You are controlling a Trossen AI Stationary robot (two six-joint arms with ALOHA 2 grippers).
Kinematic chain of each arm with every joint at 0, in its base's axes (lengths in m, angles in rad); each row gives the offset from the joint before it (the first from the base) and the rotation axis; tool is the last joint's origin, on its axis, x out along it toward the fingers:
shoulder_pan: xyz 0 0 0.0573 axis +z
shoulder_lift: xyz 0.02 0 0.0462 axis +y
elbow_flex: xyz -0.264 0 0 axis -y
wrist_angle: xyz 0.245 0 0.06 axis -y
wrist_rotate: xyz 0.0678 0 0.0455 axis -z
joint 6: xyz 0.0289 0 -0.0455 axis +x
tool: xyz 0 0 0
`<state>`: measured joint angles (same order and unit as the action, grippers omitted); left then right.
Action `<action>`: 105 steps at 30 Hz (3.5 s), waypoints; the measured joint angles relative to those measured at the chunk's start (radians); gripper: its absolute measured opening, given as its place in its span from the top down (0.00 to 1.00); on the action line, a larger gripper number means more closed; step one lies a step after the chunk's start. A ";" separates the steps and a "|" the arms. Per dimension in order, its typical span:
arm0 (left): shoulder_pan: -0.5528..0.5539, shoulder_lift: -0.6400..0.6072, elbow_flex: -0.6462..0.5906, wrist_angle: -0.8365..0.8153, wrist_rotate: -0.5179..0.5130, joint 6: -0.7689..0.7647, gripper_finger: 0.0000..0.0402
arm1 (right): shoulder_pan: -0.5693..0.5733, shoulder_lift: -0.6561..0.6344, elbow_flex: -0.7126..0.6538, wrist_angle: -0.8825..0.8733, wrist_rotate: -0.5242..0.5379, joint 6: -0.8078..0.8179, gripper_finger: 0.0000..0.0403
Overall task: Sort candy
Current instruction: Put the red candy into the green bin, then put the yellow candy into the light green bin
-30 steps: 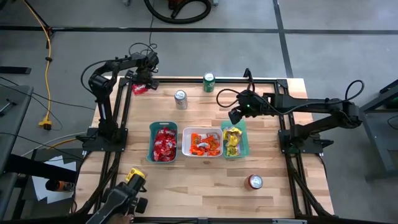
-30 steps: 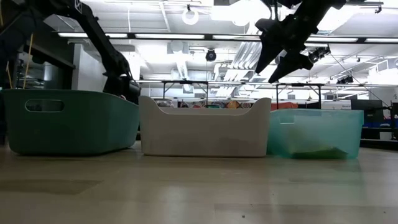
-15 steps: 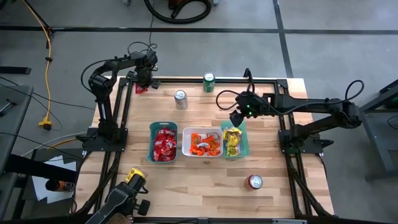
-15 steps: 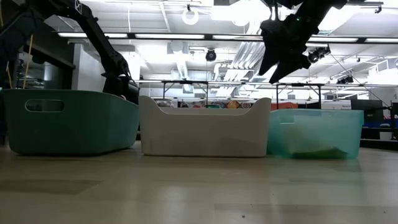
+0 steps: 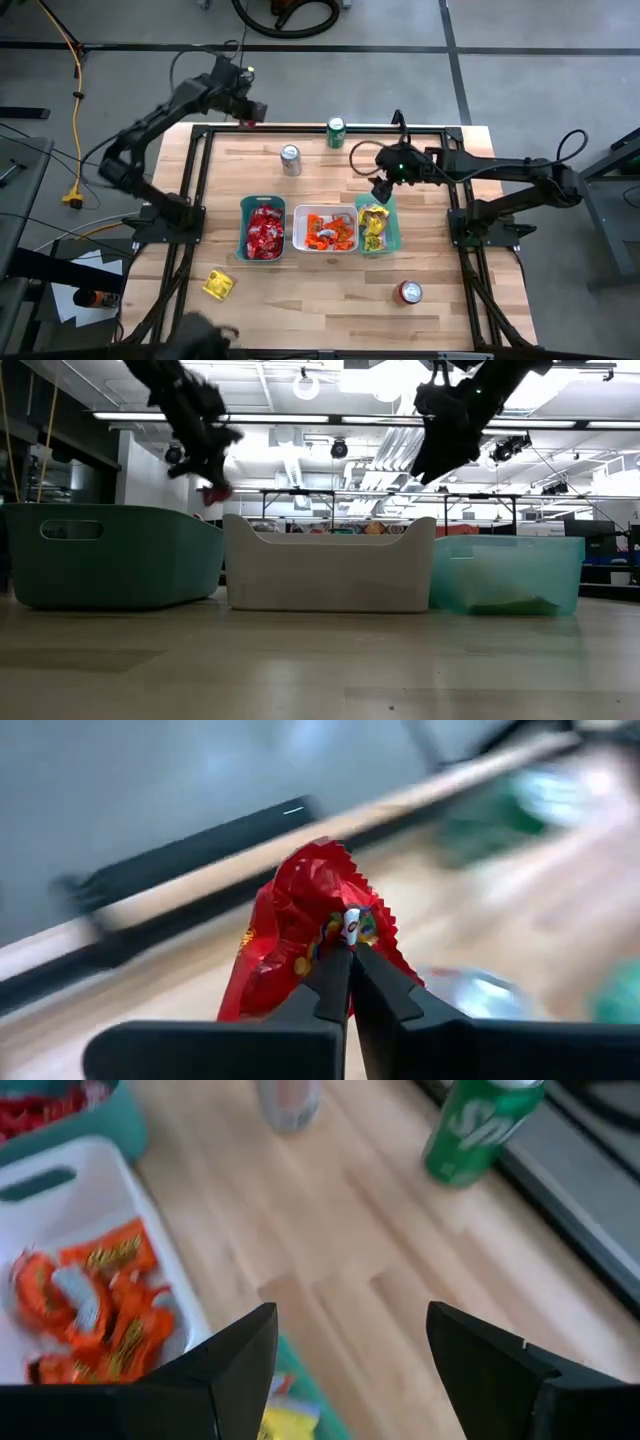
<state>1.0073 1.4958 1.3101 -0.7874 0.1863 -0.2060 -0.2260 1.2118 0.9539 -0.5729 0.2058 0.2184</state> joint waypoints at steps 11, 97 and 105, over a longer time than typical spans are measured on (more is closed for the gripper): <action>-0.571 -0.368 -0.369 0.495 -0.002 -0.302 1.00 | -0.113 -0.009 0.000 0.290 -0.399 -0.083 0.37; -1.828 0.065 -0.490 -0.077 -0.106 -1.556 0.48 | 0.311 0.000 0.000 0.507 -0.150 0.270 0.37; -1.815 0.064 -0.547 -0.019 -0.104 -1.568 0.53 | 0.311 0.000 0.000 0.502 -0.150 0.274 0.37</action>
<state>-0.8072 1.5598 0.7633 -0.8061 0.0818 -1.7737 0.0849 1.2118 0.9535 -0.0711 0.0563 0.4919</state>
